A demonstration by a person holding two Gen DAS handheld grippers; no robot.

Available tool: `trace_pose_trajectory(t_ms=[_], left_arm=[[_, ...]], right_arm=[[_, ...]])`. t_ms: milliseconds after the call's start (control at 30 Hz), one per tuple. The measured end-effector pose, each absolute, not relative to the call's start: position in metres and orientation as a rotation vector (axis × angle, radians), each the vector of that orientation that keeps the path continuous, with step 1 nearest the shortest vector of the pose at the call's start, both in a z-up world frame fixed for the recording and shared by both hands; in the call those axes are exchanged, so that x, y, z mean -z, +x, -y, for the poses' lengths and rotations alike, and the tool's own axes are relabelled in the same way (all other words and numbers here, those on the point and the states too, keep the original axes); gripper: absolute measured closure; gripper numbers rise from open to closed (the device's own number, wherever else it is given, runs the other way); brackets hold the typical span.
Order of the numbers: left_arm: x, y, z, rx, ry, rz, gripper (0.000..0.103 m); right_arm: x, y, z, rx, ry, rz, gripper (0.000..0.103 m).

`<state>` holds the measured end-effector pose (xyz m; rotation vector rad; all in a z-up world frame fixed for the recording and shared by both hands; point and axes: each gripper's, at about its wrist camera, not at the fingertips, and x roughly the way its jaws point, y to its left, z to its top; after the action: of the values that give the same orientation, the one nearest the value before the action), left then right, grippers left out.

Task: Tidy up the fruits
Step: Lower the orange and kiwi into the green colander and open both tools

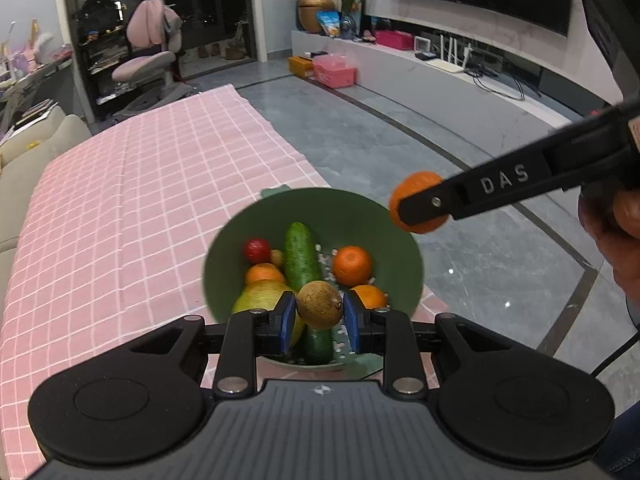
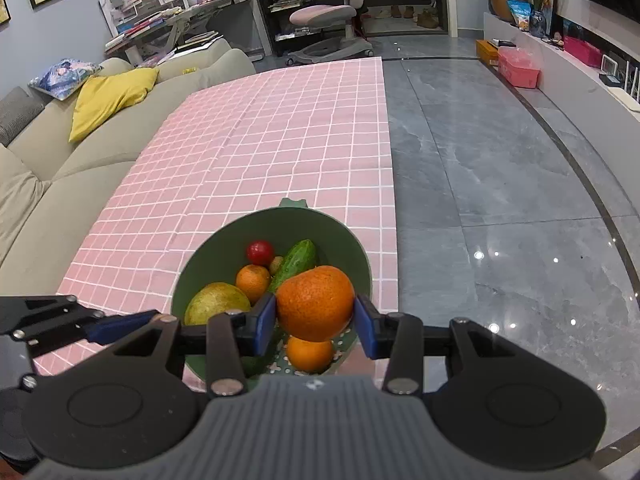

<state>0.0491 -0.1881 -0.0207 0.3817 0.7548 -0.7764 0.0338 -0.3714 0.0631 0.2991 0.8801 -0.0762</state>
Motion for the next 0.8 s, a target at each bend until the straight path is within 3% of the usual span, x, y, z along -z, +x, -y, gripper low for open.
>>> trace_pose_trajectory(t_ms=[433,800], left_arm=[[0.033,0.057,0.211,0.791,0.403,-0.779,0.073],[0.065,0.058,0.224,0.774,0.435,-0.904,0.073]], right_arm=[[-0.055,0.053,0.377,0.047,0.307,-0.895,0.063],[-0.012,0.092,0.375,0.001,0.376,-0.98,0.063]])
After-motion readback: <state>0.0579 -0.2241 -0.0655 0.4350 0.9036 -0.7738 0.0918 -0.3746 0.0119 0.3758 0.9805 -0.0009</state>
